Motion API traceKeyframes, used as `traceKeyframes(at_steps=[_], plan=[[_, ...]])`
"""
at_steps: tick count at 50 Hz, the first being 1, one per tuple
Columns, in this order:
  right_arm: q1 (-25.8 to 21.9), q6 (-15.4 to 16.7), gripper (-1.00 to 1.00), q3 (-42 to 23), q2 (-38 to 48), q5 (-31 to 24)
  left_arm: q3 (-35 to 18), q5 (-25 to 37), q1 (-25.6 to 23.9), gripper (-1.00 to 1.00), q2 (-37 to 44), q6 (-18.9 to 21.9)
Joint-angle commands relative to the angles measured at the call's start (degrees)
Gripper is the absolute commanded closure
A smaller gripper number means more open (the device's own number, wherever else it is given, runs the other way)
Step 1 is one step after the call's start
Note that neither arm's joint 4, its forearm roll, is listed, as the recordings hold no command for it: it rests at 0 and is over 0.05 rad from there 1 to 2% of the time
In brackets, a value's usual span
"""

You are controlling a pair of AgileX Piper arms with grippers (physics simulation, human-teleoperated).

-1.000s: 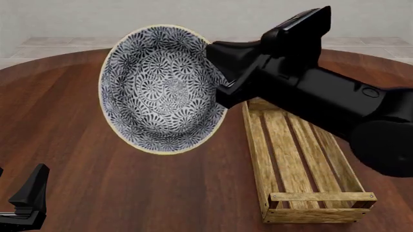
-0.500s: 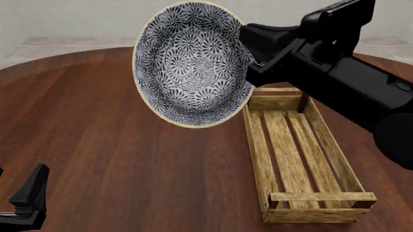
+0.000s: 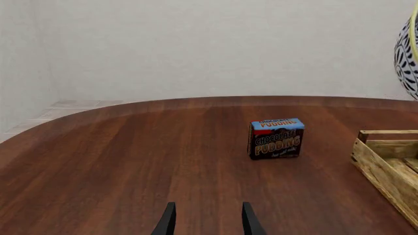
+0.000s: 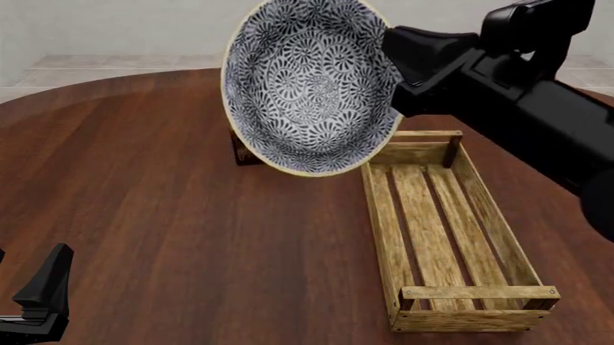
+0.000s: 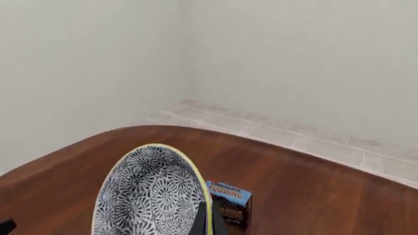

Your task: Pick up the bowl on the left and put it in the tray.

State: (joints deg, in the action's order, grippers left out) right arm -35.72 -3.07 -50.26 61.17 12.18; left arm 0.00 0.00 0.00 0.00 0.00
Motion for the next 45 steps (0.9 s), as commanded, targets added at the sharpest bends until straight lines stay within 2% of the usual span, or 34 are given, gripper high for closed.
traceKeyframes(at_steps=[1,2,4,6,7,11,14,15,22,45], plan=[[1.31,-5.06,1.0,0.83,-1.46,-0.58,0.0,0.0,0.0,-1.0,0.0,0.0],[0.9,-9.39,1.0,1.01,-0.96,-0.8,0.0,0.0,0.0,-1.0,0.0,0.0],[1.43,-7.96,1.0,1.23,-1.51,-0.62,0.0,0.0,0.0,-1.0,0.0,0.0],[1.76,-7.95,1.0,1.47,-1.78,-0.5,0.0,0.0,0.0,-1.0,0.0,0.0],[1.67,-9.24,1.0,1.71,-1.92,-0.56,0.0,0.0,0.0,-1.0,0.0,0.0],[2.15,-10.08,1.0,2.27,-2.47,-0.26,0.0,0.0,0.0,-1.0,0.0,0.0],[2.06,-13.01,1.0,2.76,-2.61,-0.05,0.0,0.0,0.0,-1.0,0.0,0.0],[2.4,-12.03,1.0,2.7,-2.92,-0.14,0.0,0.0,0.0,-1.0,0.0,0.0],[3.26,-12.5,1.0,3.63,-4.17,0.08,0.0,0.0,0.0,-1.0,0.0,0.0],[8.84,-16.06,1.0,9.15,-12.19,-1.67,0.0,0.0,0.0,-1.0,0.0,0.0]])
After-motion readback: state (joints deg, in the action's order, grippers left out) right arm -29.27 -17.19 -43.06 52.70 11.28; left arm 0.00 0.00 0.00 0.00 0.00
